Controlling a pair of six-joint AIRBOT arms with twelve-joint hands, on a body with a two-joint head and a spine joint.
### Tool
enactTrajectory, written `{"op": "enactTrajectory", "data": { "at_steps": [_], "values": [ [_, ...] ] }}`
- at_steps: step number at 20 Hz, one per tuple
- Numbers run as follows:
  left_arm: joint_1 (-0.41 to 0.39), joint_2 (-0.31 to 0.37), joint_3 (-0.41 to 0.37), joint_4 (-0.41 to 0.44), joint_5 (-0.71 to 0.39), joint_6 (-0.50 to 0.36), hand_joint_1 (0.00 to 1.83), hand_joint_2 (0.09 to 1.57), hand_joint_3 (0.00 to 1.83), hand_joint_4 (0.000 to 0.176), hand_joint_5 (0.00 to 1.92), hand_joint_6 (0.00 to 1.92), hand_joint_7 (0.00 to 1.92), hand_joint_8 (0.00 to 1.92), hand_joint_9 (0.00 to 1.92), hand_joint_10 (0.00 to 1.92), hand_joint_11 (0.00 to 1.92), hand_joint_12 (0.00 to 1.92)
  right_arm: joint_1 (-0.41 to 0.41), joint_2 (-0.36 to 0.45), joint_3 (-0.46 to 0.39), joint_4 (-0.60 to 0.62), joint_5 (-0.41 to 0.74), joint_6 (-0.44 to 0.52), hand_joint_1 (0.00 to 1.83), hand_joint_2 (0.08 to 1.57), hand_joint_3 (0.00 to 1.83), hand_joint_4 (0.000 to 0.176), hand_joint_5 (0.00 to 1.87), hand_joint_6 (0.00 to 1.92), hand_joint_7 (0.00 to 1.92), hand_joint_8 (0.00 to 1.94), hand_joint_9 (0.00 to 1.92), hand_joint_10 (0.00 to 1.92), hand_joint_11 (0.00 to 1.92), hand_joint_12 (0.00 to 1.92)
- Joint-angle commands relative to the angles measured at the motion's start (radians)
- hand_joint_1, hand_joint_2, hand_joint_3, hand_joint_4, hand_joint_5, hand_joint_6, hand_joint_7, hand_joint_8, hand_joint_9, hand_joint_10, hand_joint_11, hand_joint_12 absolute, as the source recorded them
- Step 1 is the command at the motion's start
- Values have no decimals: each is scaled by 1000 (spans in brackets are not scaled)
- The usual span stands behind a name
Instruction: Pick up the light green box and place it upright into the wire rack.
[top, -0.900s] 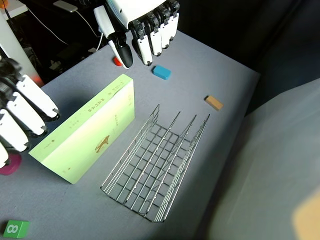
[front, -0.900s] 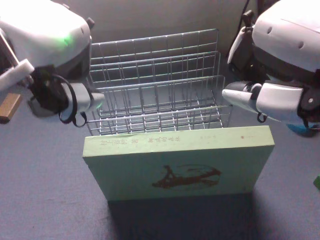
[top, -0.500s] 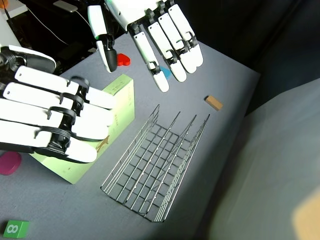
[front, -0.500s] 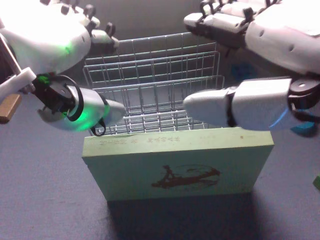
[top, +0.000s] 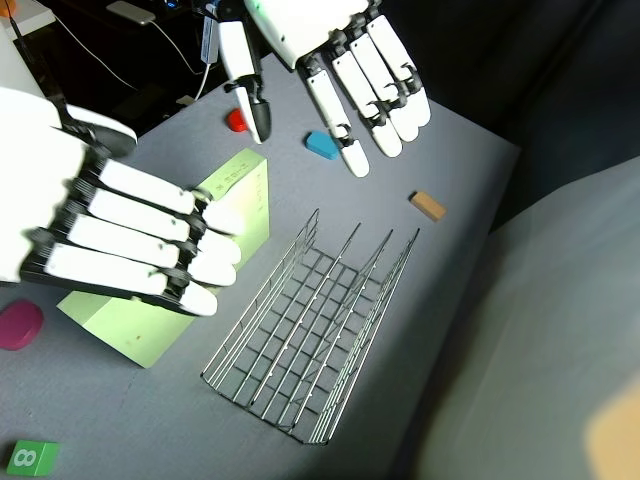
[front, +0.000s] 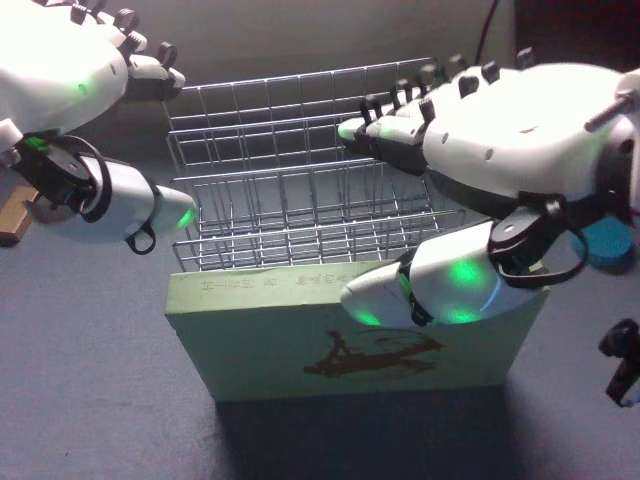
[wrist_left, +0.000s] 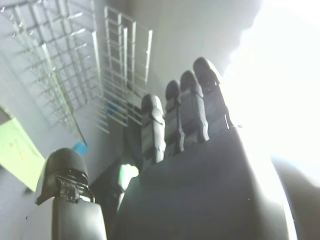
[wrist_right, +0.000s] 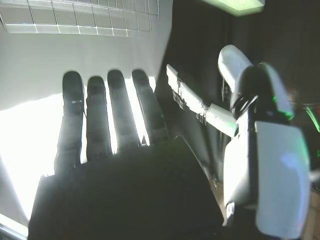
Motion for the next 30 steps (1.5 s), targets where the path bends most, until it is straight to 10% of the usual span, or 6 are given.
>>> {"op": "enactTrajectory", "data": {
  "at_steps": [1, 9, 15, 19, 30],
  "values": [
    [-9, 10, 7, 79, -17, 14, 207, 1148, 0, 76, 224, 0, 142, 3, 105, 2, 0, 401, 16, -7, 7, -40, -15, -3, 352, 1002, 0, 6, 57, 0, 65, 0, 46, 0, 0, 515],
    [-28, 45, 41, 79, -19, 25, 208, 1147, 0, 77, 226, 1, 155, 3, 96, 0, 0, 380, -4, -127, 50, -19, 12, -2, 695, 954, 0, 9, 16, 1, 32, 0, 0, 0, 0, 397],
    [-37, 66, 46, 77, -19, 42, 209, 1144, 0, 77, 230, 2, 156, 3, 95, 0, 0, 379, 13, -193, 101, 118, 20, -30, 701, 954, 0, 10, 11, 0, 22, 0, 0, 0, 0, 374],
    [-75, 71, 60, -46, -23, 258, 210, 1149, 1, 78, 238, 4, 158, 3, 105, 4, 0, 379, 12, -233, 132, 153, 31, -49, 700, 954, 0, 7, 8, 0, 19, 0, 0, 0, 0, 356],
    [-94, 84, 71, -52, -26, 279, 208, 1152, 1, 80, 239, 3, 165, 3, 110, 3, 0, 388, -4, -267, 173, 166, 32, -72, 745, 941, 0, 1, 89, 6, 95, 3, 56, 5, 0, 492]
  ]
}}
